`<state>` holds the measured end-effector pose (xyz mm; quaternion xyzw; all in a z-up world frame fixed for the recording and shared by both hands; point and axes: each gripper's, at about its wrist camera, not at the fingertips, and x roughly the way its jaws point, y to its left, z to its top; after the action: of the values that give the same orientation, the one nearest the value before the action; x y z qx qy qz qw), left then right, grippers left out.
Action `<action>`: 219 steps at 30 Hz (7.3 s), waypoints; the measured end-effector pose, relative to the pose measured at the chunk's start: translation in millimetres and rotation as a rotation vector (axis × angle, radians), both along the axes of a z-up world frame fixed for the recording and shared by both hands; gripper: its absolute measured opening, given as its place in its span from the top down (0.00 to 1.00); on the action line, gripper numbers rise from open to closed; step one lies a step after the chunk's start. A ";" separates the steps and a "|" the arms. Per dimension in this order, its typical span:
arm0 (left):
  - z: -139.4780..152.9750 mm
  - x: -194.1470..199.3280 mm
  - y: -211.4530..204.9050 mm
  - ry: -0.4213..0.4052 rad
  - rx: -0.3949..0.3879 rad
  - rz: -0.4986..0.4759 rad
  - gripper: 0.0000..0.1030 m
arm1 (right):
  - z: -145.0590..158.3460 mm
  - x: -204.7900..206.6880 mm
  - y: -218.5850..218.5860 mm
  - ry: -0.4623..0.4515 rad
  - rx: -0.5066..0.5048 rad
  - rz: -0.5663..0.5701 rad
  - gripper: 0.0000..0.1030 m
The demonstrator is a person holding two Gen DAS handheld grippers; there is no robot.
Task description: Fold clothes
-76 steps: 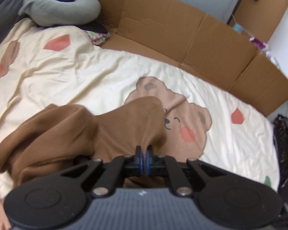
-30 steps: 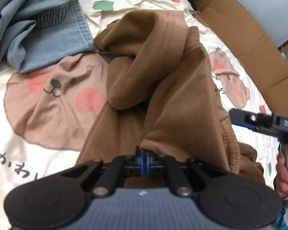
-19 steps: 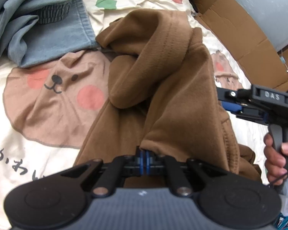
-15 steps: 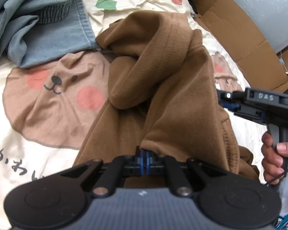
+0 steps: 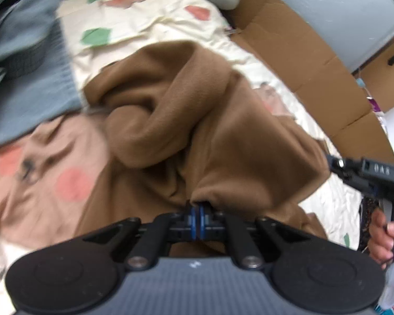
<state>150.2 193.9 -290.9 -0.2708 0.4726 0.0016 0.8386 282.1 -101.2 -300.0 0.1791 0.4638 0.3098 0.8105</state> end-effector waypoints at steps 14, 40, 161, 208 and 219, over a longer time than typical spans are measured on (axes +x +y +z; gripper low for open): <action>7.3 73.7 -43.2 -0.097 0.001 -0.145 0.97 | 26.5 4.1 -114.6 -0.077 -0.012 -0.300 0.99; -9.7 109.9 -178.7 -0.194 -0.094 -0.401 0.97 | 92.5 -44.0 -227.3 -0.210 -0.054 -0.649 0.99; -14.0 10.5 -25.5 -0.008 0.399 -0.537 0.76 | 1.9 -70.8 -93.1 0.014 -0.341 -0.099 0.49; -21.9 -26.5 -2.4 0.055 0.182 -0.649 1.00 | -28.8 -46.4 -5.2 -0.006 -0.461 0.155 0.98; -13.1 -11.8 9.3 0.082 0.151 -0.662 0.93 | -10.8 -42.9 -38.3 0.048 -0.362 0.123 0.76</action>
<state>138.4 203.2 -303.9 -0.0398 0.5668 -0.2247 0.7916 239.1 -139.5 -310.8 0.0091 0.5413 0.2659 0.7976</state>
